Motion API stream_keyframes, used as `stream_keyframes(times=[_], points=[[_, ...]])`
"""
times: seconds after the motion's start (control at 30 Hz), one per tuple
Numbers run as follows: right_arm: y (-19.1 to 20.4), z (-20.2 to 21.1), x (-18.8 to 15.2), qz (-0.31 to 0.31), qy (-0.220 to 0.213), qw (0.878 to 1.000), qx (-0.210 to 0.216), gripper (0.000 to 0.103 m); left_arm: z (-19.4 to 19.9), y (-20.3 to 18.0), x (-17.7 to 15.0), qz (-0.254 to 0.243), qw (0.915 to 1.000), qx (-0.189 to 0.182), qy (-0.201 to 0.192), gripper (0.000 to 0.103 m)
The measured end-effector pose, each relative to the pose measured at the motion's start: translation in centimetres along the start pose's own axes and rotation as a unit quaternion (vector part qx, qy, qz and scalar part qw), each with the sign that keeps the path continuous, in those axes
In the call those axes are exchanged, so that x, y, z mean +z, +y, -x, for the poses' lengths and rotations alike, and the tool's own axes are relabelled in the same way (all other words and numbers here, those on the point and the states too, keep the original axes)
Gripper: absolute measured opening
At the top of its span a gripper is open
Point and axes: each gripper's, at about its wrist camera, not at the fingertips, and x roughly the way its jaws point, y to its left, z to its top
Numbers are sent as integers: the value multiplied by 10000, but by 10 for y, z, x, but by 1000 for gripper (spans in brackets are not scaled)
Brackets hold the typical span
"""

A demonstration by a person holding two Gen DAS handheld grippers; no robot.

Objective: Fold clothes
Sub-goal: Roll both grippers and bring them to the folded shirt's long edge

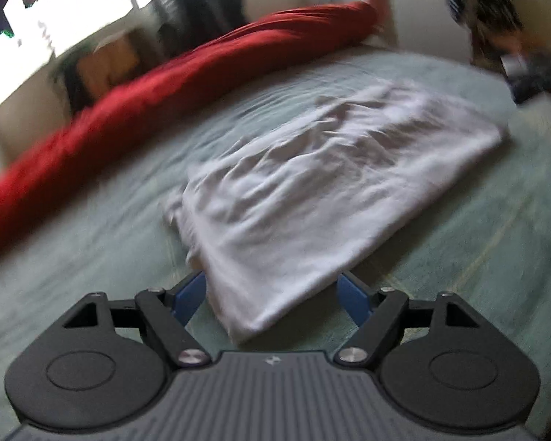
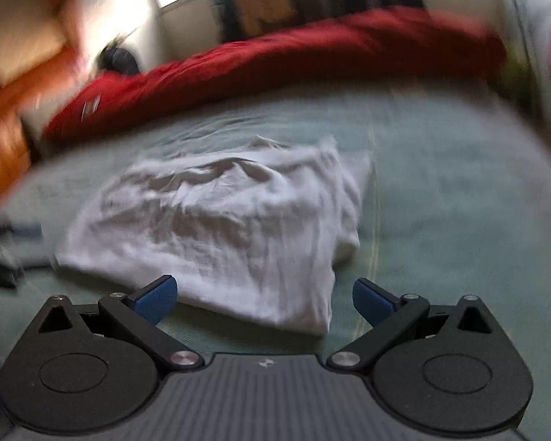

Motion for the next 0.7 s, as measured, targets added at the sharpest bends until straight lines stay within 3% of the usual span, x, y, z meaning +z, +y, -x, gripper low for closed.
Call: stream_keyframes(times=[0.1,0.3,0.37,0.43,0.53,0.7], points=[[50,-12,-1,1319,10,9905,-388,103,-8,-30,7,-846,9961,183,-142,80],[122,-51,-24,3298,222,9404,-798,103,-25,-66,0,-1947,9791,586,-80,80],[131,-62,-30,3653,265,9264,-875,103,-34,-70,-5,-2219,9724,715,-14,80],[138,-73,-34,3937,290,9138,-949,103,-41,-70,-6,-2264,9712,741,-31,80],[144,-83,-30,4085,246,9076,-935,103,-52,-69,-2,-2246,9716,739,-85,80],[157,-101,-18,4244,170,9015,-829,103,-67,-72,9,-2477,9655,784,-203,80]])
